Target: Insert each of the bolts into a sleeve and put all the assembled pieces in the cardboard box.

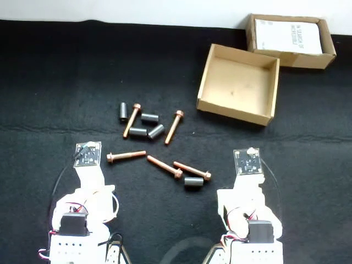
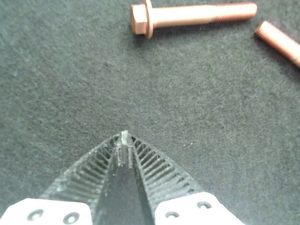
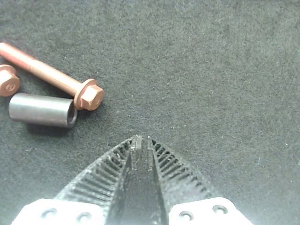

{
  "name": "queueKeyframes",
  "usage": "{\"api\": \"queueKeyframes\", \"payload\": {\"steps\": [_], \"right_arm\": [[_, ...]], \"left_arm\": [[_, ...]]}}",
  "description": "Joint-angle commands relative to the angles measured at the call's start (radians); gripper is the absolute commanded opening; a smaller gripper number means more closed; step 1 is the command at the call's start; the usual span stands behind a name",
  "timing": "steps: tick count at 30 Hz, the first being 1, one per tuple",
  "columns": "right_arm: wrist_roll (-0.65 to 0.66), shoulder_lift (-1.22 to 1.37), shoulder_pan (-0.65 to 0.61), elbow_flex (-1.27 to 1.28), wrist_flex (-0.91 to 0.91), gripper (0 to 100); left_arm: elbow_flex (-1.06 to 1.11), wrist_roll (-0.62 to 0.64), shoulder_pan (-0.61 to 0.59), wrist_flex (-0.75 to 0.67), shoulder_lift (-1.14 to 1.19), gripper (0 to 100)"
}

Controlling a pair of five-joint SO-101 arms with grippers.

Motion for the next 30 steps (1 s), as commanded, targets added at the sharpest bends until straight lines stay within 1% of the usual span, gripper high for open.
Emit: {"api": "queueKeyframes", "payload": {"steps": [1,24,30], "right_arm": [[0.005,-0.018,0.005,0.136,-0.005,2.6],[0.002,-0.019,0.004,0.13,-0.007,2.9],[0.0,-0.019,0.005,-0.042,-0.007,2.9]], "left_arm": [[0.016,-0.002,0.012,0.002,-0.022,1],[0.016,-0.002,0.012,0.002,-0.022,1],[0.016,-0.002,0.012,0.002,-0.022,1]]}}
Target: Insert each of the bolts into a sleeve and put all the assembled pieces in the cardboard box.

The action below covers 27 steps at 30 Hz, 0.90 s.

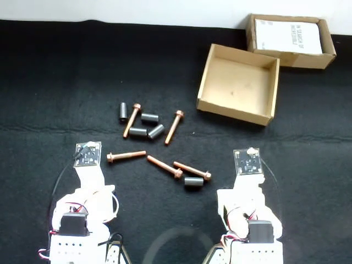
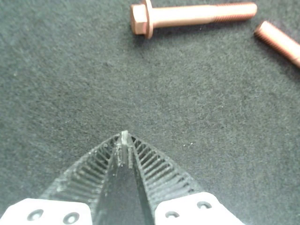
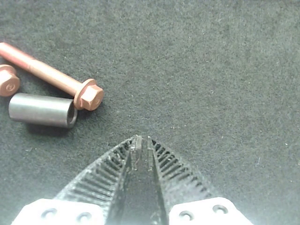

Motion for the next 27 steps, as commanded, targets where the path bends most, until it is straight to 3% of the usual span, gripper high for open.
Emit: {"api": "queueKeyframes", "payload": {"steps": [1,11,27], "right_arm": [[0.0,-0.019,0.005,-0.082,-0.007,2.9],[0.005,-0.018,0.004,-0.397,-0.005,3.0],[0.005,-0.016,0.004,-0.616,0.002,3.1]], "left_arm": [[0.016,-0.002,0.012,0.002,-0.022,1],[0.016,0.0,0.015,0.002,-0.024,1],[0.015,0.002,0.016,0.002,-0.024,1]]}}
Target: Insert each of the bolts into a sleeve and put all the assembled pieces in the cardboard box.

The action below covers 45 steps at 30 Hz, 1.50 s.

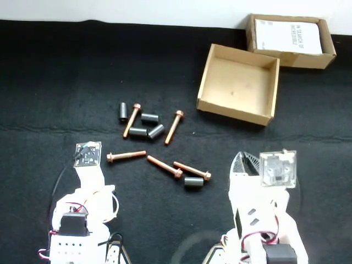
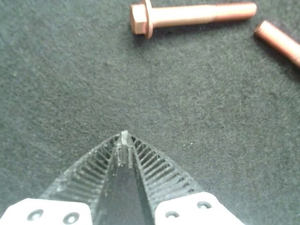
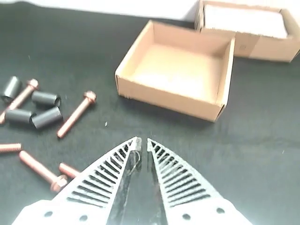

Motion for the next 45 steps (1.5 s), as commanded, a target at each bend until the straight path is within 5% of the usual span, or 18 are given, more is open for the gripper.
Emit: {"api": "queueKeyframes", "payload": {"steps": [1,12,25,28,33,39,45], "right_arm": [[0.006,-0.015,0.005,-0.082,0.004,3.2],[0.006,-0.018,0.005,-0.166,0.223,35.4],[0.006,-0.015,0.012,-0.234,0.3,31.0],[0.008,-0.013,0.007,-0.231,0.297,20.0],[0.008,-0.012,0.007,-0.226,0.285,19.1],[0.006,-0.012,0.012,-0.105,0.205,8.0],[0.008,-0.015,0.012,0.008,0.087,5.2]], "left_arm": [[0.015,0.0,0.01,0.0,-0.025,1],[0.005,-0.005,0.01,-0.215,-0.025,1],[-0.526,-0.066,-0.056,0.091,0.019,5],[-0.69,-0.066,-0.108,0.178,0.156,16],[-1.007,-0.064,-0.133,0.348,0.47,31],[-1.297,0.126,-0.133,0.434,0.808,33],[-1.334,0.183,-0.117,0.436,1.056,33]]}}
